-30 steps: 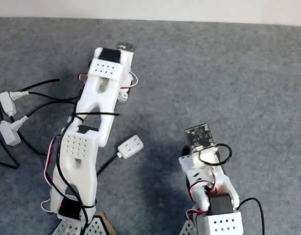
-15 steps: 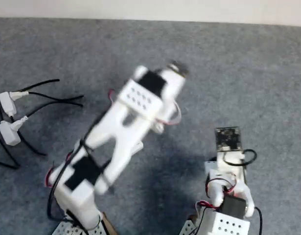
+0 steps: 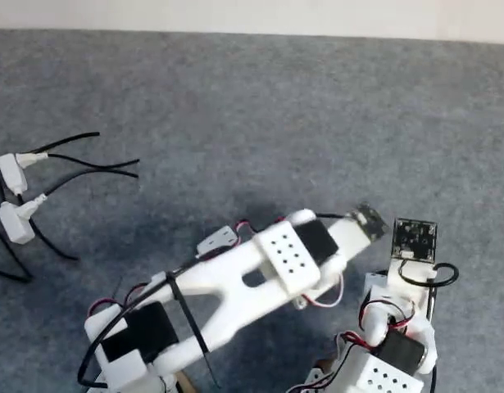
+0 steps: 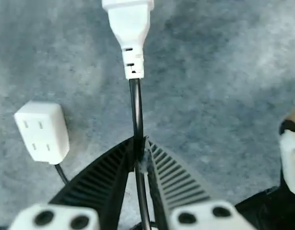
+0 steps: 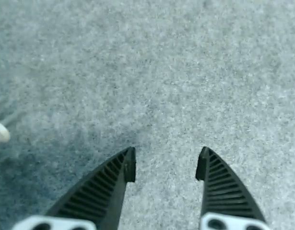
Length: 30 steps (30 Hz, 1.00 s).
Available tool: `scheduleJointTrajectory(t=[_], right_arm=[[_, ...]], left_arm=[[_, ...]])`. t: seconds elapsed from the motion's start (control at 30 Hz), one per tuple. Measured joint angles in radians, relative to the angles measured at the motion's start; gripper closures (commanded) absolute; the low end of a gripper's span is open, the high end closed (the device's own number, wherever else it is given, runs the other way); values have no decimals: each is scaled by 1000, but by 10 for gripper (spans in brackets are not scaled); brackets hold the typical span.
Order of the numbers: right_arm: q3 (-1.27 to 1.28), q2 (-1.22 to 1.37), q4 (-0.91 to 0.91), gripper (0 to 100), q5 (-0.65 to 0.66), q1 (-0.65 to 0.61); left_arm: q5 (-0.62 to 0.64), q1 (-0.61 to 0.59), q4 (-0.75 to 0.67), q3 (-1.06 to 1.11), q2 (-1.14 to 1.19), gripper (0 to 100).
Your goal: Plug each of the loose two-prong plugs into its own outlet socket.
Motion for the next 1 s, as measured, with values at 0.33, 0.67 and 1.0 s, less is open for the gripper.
scheduleJointTrajectory(t=[0.33, 0.67, 1.0], right_arm=[[0, 0, 0, 792, 46, 0], [-37, 2, 37, 792, 160, -133], [-514, 680, 193, 792, 379, -451]], left_arm=[[2, -31, -5, -17, 0, 798], [397, -568, 135, -298, 0, 853], [334, -895, 149, -92, -2, 853]])
